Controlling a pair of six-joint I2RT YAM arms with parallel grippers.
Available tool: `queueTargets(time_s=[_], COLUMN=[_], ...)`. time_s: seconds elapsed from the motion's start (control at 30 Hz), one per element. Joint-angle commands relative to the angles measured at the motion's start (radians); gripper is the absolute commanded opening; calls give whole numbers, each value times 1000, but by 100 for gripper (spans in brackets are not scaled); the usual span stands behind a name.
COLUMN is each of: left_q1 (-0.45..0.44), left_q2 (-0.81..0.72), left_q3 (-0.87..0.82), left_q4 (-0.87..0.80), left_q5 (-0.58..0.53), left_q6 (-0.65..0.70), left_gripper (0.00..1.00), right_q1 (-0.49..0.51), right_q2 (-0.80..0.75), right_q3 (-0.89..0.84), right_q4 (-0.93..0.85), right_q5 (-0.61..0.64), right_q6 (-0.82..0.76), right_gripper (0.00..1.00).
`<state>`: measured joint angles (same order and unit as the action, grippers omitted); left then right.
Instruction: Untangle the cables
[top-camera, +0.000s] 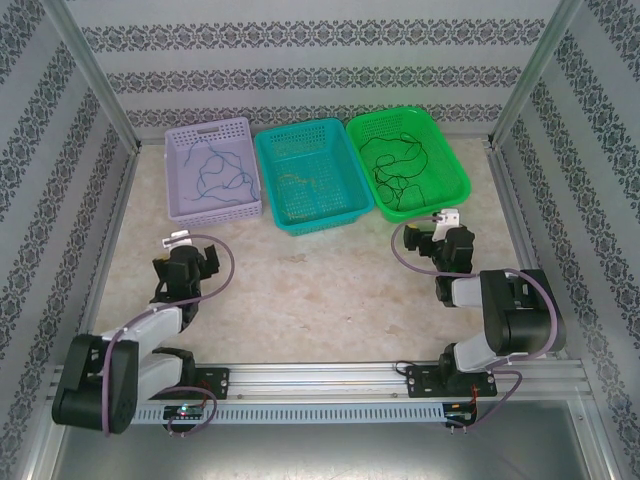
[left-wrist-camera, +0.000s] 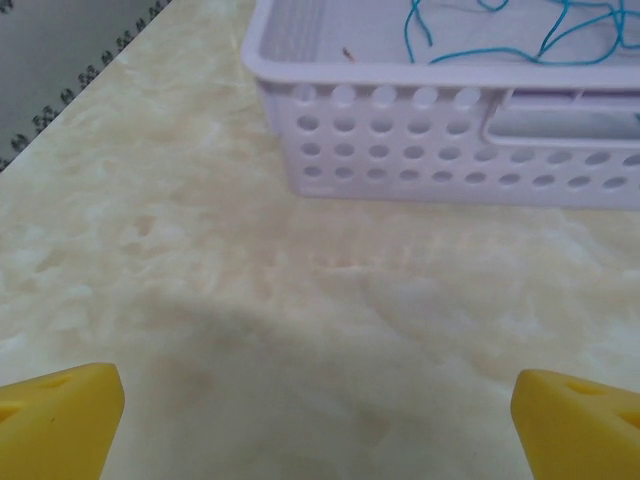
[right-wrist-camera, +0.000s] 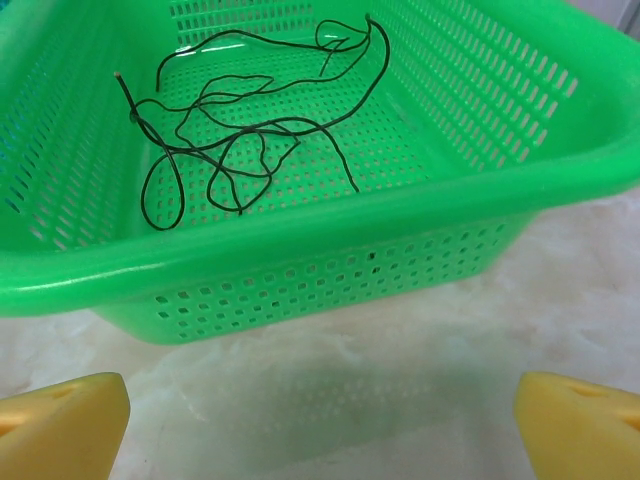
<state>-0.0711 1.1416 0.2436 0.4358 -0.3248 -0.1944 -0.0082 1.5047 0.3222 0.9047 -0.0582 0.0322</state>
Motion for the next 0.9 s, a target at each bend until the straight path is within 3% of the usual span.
queueTargets(time_s=[0.0,0.13,0.27,0.4,0.47,0.53,0.57,0.6,0.7,0.87], left_q1=[11,11,15,48,59,63,69,70,71,71], left_q2=[48,141,224,327,353,425,422,395,410,412], left_q3=[46,80,130,69,62,49,60,97,146,149], left_q4=[166,236,281,502,528,632,613,491,422,421], left_q5=[59,29,76,136,179,154,164,177,223,221], left_q6=[5,16,131,131,136,126,122,117,136,137], left_gripper=[100,100,99,100,100,99,99,100,100,100], right_q1=[16,36,42,44,44,42,39,39,39,33], right_q2=[6,4,1,0,0,2,3,2,3,3], right_q3=[60,60,55,52,54,56,57,57,58,61], right_q4=[-4,-6,-4,-1,0,-4,-3,-4,-6,-10], right_q5=[12,93,106,107,105,105,100,100,99,92], right_q6=[-24,-23,-26,-28,-27,-23,-22,-22,-21,-18], right_gripper=[98,98,98,98,98,98,98,98,98,98])
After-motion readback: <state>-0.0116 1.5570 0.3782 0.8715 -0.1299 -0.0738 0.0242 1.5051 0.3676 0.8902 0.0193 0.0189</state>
